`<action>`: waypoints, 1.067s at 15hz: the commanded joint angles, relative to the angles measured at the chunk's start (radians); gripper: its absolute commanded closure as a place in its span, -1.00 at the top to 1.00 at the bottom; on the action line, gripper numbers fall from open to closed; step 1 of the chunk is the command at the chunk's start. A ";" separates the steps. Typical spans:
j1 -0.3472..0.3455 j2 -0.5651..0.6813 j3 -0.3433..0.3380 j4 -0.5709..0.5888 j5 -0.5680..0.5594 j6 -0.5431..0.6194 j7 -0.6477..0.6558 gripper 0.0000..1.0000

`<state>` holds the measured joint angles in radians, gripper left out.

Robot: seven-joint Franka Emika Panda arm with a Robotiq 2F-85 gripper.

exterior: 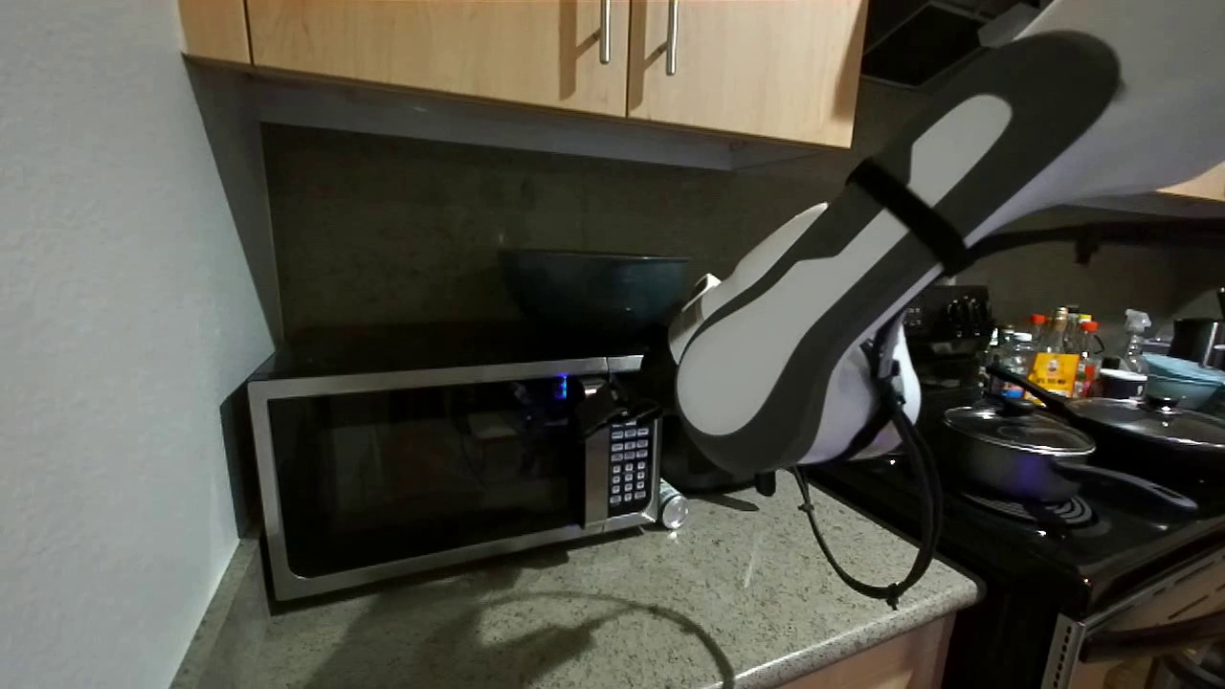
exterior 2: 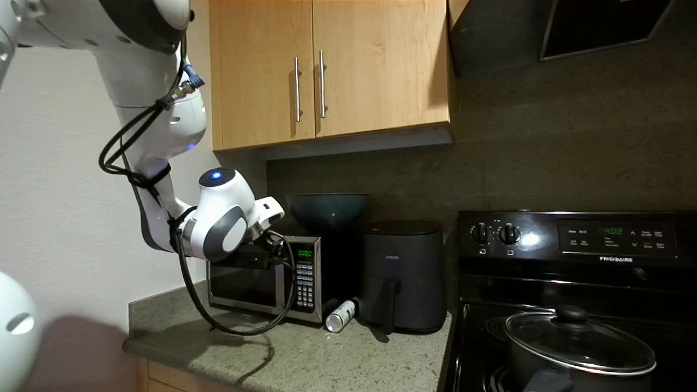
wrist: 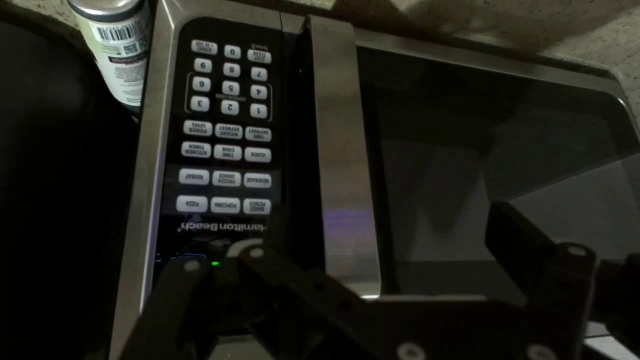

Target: Open the microwave door, place the blue bowl inside the microwave

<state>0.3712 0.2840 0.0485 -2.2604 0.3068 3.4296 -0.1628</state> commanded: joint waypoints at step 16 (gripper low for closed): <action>0.008 0.190 -0.031 0.164 -0.001 0.038 0.006 0.33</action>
<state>0.3837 0.4478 0.0129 -2.1197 0.3073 3.4444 -0.1628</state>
